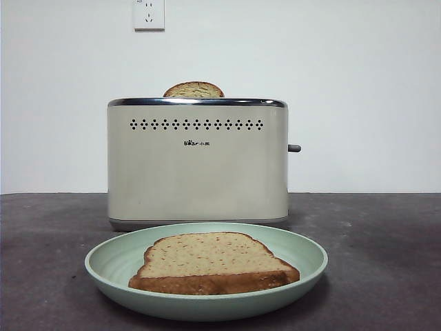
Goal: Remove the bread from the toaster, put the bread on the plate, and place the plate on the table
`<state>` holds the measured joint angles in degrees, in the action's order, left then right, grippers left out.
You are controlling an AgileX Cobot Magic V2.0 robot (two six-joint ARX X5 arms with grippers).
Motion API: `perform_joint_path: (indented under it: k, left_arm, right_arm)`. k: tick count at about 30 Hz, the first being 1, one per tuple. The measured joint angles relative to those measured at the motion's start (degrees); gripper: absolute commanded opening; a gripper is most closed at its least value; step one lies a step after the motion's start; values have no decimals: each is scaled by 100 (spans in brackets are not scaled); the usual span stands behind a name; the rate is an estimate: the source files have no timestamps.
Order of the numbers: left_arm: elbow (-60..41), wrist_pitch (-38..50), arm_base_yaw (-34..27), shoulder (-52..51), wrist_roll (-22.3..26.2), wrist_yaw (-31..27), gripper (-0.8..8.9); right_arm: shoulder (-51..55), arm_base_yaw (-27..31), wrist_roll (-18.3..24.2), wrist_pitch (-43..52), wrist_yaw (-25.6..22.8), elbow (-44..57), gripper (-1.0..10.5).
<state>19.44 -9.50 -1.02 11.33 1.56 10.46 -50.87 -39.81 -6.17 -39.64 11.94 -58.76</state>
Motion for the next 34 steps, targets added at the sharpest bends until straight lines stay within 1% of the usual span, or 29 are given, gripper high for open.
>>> perform_joint_path:
  k: [7,13,16,20,28,34]
  left_arm:
    - [-962,55,0,-706,-238,-2,8]
    - [-1379,74,0,-1086,-389,-2,8]
    - [-1554,70,-7,-1108,-450,-2,8]
    - [-1720,-98,-9,-1108,-599,-4,8]
    - [-1735,-98,-11,-1108,-933,-9,8]
    - [-1735,-98,-11,-1108,-988,-9,8]
  right_arm:
    - [0,0,0,0,0,0,6]
    - [0,0,0,0,0,0,6]
    - [2,0,0,0,2,0,6]
    - [0,0,0,0,0,0,6]
    - [0,0,0,0,0,0,6]
    - [0,0,0,0,0,0,6]
